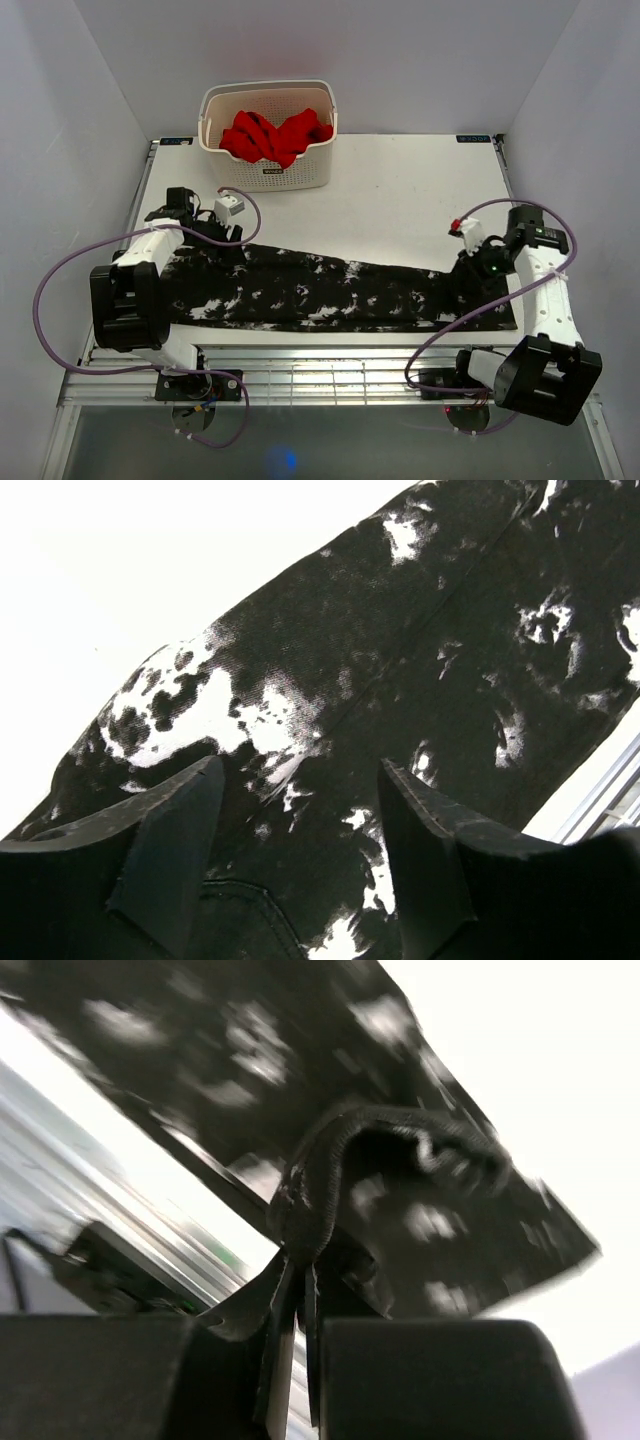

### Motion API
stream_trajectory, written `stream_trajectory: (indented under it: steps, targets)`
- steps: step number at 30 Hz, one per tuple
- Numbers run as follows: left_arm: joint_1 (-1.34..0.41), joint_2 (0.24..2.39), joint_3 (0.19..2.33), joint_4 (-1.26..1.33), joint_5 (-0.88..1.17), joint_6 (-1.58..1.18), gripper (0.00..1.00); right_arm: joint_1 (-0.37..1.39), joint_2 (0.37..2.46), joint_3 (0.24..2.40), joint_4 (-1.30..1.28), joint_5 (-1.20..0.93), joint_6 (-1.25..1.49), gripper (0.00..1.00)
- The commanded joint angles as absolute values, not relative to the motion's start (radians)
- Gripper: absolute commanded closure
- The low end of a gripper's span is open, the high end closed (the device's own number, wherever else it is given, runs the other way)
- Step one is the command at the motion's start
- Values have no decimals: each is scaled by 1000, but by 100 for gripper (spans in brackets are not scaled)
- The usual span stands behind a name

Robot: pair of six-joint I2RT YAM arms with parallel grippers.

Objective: Fold and stack the trousers
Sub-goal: Fold the trousers

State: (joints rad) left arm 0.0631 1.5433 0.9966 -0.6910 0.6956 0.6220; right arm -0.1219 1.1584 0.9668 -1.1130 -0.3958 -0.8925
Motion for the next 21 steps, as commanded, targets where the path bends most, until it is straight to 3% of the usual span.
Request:
stream_trajectory:
  steps: [1, 6, 11, 17, 21]
  targets:
    - [67, 1506, 991, -698, 727, 676, 27, -293, 1146, 939, -1216, -311, -1115, 92]
    - [67, 1476, 999, -677, 747, 684, 29, -385, 1212, 1017, -1178, -408, -1138, 92]
    - [112, 1514, 1078, -718, 855, 612, 29, -142, 1400, 1291, -1258, -610, -930, 92]
    - [224, 1502, 1172, -716, 1014, 457, 24, 335, 1428, 1408, -968, -820, -545, 92]
    - [225, 1461, 1164, -898, 953, 723, 24, 399, 1456, 1544, -834, -792, -368, 92]
